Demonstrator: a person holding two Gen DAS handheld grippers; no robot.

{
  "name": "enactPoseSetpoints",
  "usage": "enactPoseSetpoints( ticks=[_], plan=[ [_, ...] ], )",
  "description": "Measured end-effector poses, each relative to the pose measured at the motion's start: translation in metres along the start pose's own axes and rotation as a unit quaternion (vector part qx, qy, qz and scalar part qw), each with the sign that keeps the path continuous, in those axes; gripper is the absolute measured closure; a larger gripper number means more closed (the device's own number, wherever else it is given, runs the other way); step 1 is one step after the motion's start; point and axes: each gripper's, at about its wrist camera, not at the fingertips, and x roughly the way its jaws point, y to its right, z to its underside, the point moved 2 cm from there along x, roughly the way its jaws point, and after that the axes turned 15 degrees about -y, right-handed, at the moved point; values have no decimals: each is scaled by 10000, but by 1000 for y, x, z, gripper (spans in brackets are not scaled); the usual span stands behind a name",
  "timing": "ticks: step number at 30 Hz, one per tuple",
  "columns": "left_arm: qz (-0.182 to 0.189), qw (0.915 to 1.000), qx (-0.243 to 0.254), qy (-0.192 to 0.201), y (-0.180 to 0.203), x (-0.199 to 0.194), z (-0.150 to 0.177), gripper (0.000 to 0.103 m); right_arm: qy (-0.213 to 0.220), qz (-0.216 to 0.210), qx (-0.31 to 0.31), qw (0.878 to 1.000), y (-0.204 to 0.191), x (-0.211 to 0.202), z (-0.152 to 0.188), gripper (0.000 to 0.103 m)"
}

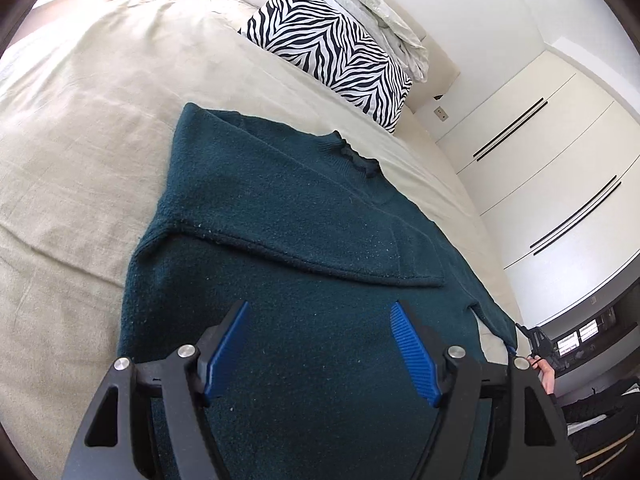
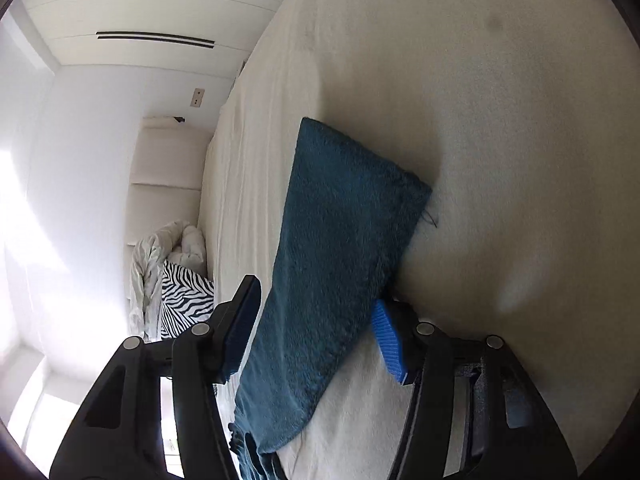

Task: Fold small clothes

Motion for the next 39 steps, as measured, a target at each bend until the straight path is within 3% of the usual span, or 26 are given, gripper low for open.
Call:
enactPoseSetpoints(
  ticks=[3,5,6,8,10,12,13,15,18,19,20,26,28,31,35,36,37,38,39],
  plan=[
    [146,9998,-104,-31,3,4,-7,29,89,154,85,9998,-1,3,-18,78],
    [227,9996,-177,-43,5,8,-12,29,76,550,-180,9983,-16,6,-24,90],
    [288,9993,-212,-57,6,10,-16,29,39,736,-436,9963,-28,8,-22,95],
    [457,9986,-250,-74,11,14,-22,29,-56,987,-1152,9884,-64,16,-7,95],
    [580,9980,-257,-76,17,18,-28,29,-298,1260,-2126,9685,-114,37,29,95],
    [782,9964,-303,-85,23,22,-34,29,-635,1486,-3214,9330,-166,67,86,96],
    [899,9953,-349,-113,26,25,-36,29,-830,1576,-3762,9092,-187,82,125,96],
    [1128,9925,-427,-193,31,31,-40,29,-1126,1772,-4765,8537,-218,111,206,96],
    [1457,9875,-484,-362,41,41,-44,29,-1285,2135,-5909,7673,-230,153,315,96],
    [1575,9853,-488,-440,46,46,-44,29,-1300,2222,-6109,7487,-226,161,347,96],
    [1694,9828,-521,-522,49,50,-45,29,-1374,2270,-6207,7378,-223,174,372,96],
    [2193,9663,-731,-1131,67,86,-52,26,-1668,2565,-6274,7160,-172,199,448,95],
    [2288,9617,-800,-1277,71,98,-55,21,-1561,2608,-6335,7116,-166,198,453,95],
    [2223,9599,-896,-1455,74,115,-60,21,-1547,2584,-6295,7162,-159,187,444,95],
    [2150,9547,-1029,-1780,78,140,-65,25,-1572,2519,-6309,7168,-161,188,444,92],
    [2144,9533,-1046,-1852,79,146,-65,38,-1600,2493,-6304,7175,-160,187,445,92],
    [2177,9503,-1070,-1952,80,152,-65,58,-1649,2468,-6275,7198,-159,186,445,92],
    [2194,9475,-1107,-2047,80,157,-64,70,-1700,2440,-6231,7234,-159,184,444,91],
    [2123,9486,-1114,-2064,81,160,-65,87,-1759,2396,-6186,7273,-158,182,442,89]
  ],
)
